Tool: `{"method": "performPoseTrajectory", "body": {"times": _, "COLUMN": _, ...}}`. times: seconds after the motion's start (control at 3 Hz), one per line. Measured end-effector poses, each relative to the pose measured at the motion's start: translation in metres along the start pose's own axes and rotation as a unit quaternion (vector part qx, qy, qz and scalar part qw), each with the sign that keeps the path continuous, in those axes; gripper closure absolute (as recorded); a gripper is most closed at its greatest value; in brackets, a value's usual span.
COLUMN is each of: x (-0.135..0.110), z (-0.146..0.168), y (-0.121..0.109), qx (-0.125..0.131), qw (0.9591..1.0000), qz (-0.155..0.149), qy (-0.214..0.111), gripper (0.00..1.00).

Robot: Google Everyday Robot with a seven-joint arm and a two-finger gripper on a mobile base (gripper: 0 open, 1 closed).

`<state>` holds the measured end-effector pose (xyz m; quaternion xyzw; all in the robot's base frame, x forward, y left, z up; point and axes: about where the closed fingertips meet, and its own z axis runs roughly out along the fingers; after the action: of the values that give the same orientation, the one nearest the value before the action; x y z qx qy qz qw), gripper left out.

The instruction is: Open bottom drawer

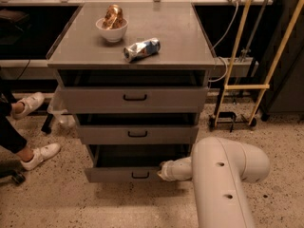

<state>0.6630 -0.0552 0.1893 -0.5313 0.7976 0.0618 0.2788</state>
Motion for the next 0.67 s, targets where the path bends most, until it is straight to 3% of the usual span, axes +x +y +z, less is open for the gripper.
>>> {"method": "performPoseTrajectory", "body": {"times": 0.33, "x": -0.002, "z": -0.003, "y": 0.0, "qx": 0.0, "qw": 1.0, "qz": 0.0, "qy": 0.0, "gripper": 1.0}}
{"method": "performPoseTrajectory", "body": {"times": 0.67, "x": 0.004, "z": -0.008, "y": 0.013, "qx": -0.007, "qw": 1.0, "qz": -0.005, "qy": -0.004, "gripper": 1.0}}
